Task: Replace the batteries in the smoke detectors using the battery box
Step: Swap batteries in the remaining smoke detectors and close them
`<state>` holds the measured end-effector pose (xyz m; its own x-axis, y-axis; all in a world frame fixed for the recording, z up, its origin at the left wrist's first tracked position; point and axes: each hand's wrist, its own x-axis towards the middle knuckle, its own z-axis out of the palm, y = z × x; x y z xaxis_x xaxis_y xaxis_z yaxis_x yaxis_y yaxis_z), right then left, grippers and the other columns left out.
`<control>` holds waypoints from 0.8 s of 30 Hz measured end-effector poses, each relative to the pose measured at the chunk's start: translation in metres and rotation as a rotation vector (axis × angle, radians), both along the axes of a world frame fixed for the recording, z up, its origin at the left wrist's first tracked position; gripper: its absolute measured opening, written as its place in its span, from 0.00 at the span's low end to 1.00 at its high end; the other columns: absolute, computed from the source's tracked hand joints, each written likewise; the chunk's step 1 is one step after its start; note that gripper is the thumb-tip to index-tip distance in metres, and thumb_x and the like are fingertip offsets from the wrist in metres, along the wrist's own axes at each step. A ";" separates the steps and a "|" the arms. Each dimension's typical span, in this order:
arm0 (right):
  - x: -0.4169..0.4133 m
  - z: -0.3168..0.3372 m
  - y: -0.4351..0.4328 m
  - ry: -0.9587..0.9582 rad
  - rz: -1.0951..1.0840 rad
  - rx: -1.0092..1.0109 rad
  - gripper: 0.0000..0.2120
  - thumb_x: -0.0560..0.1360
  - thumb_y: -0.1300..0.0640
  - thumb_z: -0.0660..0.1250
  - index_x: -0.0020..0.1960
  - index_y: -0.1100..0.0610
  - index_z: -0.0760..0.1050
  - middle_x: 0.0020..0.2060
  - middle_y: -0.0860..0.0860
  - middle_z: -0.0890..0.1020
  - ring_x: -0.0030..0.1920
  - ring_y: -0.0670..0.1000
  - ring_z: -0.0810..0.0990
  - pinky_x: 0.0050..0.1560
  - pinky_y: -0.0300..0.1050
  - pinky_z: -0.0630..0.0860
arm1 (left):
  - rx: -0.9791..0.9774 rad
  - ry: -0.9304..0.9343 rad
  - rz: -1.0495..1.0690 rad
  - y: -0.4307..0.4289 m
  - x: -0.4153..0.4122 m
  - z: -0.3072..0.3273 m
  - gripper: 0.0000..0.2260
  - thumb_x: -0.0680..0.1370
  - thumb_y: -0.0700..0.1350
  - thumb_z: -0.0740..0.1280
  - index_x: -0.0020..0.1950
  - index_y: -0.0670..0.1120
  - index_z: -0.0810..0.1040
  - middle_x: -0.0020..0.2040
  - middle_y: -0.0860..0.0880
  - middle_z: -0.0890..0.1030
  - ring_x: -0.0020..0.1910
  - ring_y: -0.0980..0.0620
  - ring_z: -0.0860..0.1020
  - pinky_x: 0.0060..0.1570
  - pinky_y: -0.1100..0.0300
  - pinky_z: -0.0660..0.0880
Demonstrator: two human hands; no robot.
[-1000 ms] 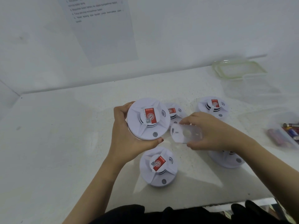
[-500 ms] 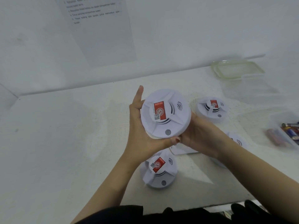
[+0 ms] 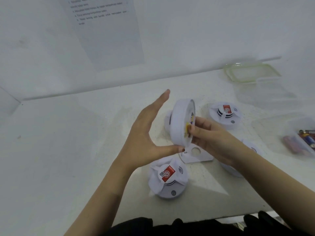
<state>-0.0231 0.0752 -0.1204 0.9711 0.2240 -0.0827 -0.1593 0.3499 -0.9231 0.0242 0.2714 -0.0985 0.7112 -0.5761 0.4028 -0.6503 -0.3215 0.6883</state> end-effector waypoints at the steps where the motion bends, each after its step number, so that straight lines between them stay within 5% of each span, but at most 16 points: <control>1: -0.001 0.002 0.000 -0.001 -0.027 -0.068 0.17 0.67 0.50 0.75 0.53 0.56 0.81 0.48 0.56 0.84 0.47 0.53 0.83 0.48 0.46 0.79 | 0.016 -0.003 -0.014 0.001 0.000 0.000 0.46 0.63 0.56 0.79 0.76 0.49 0.61 0.75 0.61 0.62 0.73 0.62 0.62 0.70 0.68 0.60; 5: -0.004 0.011 -0.002 0.000 -0.141 -0.261 0.16 0.68 0.53 0.70 0.55 0.58 0.78 0.46 0.57 0.85 0.46 0.57 0.84 0.51 0.53 0.79 | -0.002 0.000 -0.044 0.003 -0.001 -0.001 0.43 0.63 0.55 0.78 0.74 0.50 0.64 0.72 0.57 0.69 0.71 0.58 0.67 0.68 0.66 0.65; 12: -0.008 0.023 -0.003 -0.071 -0.160 -0.415 0.18 0.68 0.56 0.70 0.57 0.57 0.77 0.41 0.55 0.86 0.43 0.54 0.85 0.44 0.45 0.82 | 0.036 0.085 -0.039 0.006 0.002 -0.008 0.46 0.61 0.57 0.78 0.75 0.53 0.61 0.71 0.59 0.69 0.70 0.57 0.69 0.67 0.59 0.70; 15: -0.010 0.026 -0.005 -0.087 -0.153 -0.444 0.16 0.72 0.53 0.66 0.58 0.56 0.76 0.41 0.55 0.86 0.42 0.54 0.85 0.45 0.46 0.82 | 0.045 0.089 -0.030 0.007 0.003 -0.011 0.45 0.60 0.53 0.81 0.73 0.51 0.64 0.68 0.58 0.72 0.67 0.55 0.72 0.63 0.52 0.74; 19: -0.009 0.018 -0.016 -0.080 -0.152 -0.560 0.15 0.75 0.46 0.58 0.57 0.50 0.76 0.45 0.52 0.85 0.45 0.53 0.84 0.47 0.47 0.81 | -0.007 0.124 0.006 0.012 0.001 -0.012 0.43 0.59 0.55 0.79 0.71 0.51 0.67 0.66 0.59 0.74 0.66 0.56 0.73 0.61 0.57 0.75; 22: -0.011 0.006 -0.028 -0.159 -0.093 -0.943 0.09 0.76 0.48 0.63 0.56 0.42 0.74 0.48 0.46 0.83 0.48 0.46 0.81 0.52 0.49 0.78 | -0.050 0.160 0.056 0.018 0.002 -0.013 0.43 0.57 0.54 0.78 0.70 0.53 0.67 0.64 0.61 0.74 0.65 0.58 0.73 0.60 0.61 0.74; 24: -0.015 0.003 -0.031 -0.183 0.098 -1.301 0.17 0.73 0.46 0.67 0.61 0.39 0.70 0.55 0.40 0.79 0.53 0.40 0.75 0.58 0.43 0.73 | -0.052 0.165 0.087 0.023 0.005 -0.013 0.43 0.56 0.54 0.78 0.70 0.55 0.68 0.64 0.63 0.74 0.65 0.60 0.73 0.60 0.62 0.74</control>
<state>-0.0379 0.0443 -0.1176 0.9755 0.1509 -0.1601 0.0293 -0.8103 -0.5853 0.0289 0.2940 -0.1111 0.8161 -0.4916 0.3039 -0.4985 -0.3328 0.8005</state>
